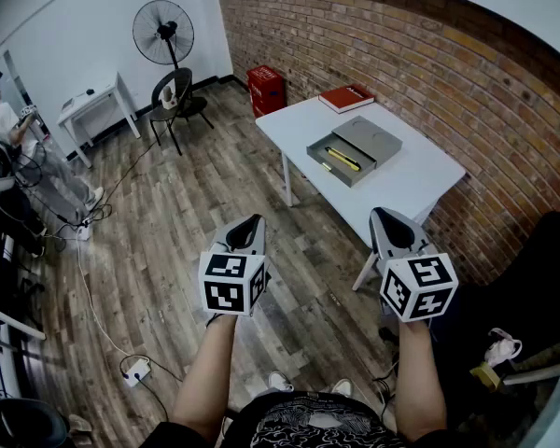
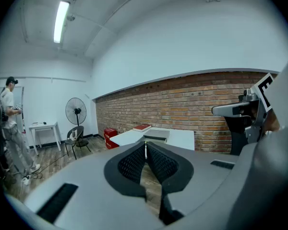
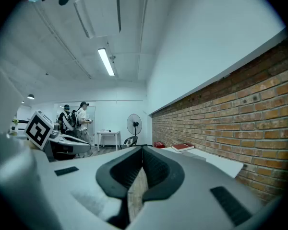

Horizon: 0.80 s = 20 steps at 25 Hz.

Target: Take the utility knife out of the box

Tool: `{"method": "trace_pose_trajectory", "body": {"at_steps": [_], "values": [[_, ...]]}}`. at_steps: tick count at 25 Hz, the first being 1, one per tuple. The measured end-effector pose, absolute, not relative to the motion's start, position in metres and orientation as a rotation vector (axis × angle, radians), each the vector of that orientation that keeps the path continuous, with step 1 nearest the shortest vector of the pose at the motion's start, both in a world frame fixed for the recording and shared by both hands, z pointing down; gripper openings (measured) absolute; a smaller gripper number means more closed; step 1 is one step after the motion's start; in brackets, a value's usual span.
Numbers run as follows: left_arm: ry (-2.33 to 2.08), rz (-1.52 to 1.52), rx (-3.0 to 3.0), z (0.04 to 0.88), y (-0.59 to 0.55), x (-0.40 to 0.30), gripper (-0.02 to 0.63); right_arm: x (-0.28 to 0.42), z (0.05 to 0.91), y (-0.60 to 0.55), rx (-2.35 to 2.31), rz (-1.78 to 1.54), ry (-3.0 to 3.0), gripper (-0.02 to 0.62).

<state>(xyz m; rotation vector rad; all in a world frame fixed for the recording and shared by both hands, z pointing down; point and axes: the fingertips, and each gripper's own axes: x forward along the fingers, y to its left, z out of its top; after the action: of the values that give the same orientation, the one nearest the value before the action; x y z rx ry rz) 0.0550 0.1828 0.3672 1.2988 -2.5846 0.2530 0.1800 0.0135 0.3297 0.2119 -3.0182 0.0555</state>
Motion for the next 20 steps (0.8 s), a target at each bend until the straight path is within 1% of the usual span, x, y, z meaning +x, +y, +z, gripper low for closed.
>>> {"method": "trace_pose_trajectory", "body": {"at_steps": [13,20], "values": [[-2.516,0.21,1.397,0.381,0.215,0.0,0.032,0.132,0.341,0.062,0.262,0.066,-2.99,0.02],[-2.472,0.189,1.446,0.391,0.212,-0.025,0.06,0.115,0.347,0.064,0.316,0.045,-2.966,0.02]]}}
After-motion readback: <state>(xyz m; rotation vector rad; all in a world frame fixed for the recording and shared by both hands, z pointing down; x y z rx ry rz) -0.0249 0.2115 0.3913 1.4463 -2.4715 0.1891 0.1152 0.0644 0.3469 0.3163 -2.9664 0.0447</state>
